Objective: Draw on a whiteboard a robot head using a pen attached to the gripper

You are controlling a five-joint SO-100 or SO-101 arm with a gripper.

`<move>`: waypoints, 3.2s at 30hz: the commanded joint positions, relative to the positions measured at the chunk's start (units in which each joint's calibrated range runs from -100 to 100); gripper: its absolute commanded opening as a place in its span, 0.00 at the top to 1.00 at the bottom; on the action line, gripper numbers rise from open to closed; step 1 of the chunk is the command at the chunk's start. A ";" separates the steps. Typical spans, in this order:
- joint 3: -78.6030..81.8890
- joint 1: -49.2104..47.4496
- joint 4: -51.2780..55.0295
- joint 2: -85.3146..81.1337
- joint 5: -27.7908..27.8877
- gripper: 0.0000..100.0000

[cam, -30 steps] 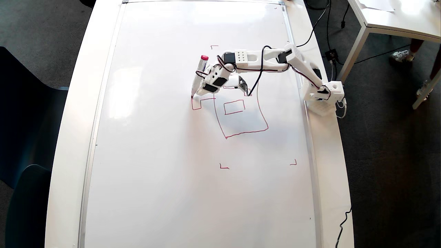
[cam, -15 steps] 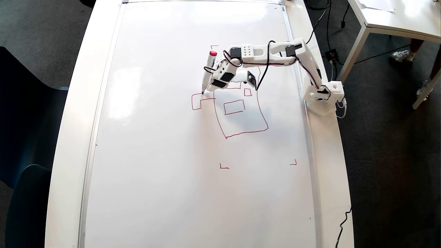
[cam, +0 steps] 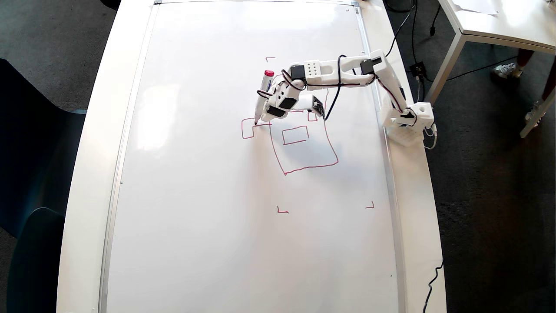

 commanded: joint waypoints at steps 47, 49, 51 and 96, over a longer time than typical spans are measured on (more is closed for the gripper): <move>97.54 4.27 -125.72 -94.00 -44.80 0.99; 96.91 4.20 -125.98 -94.17 -44.80 0.99; 97.18 4.20 -125.98 -95.01 -44.85 0.99; 119.69 4.34 -157.17 -131.91 -49.68 0.99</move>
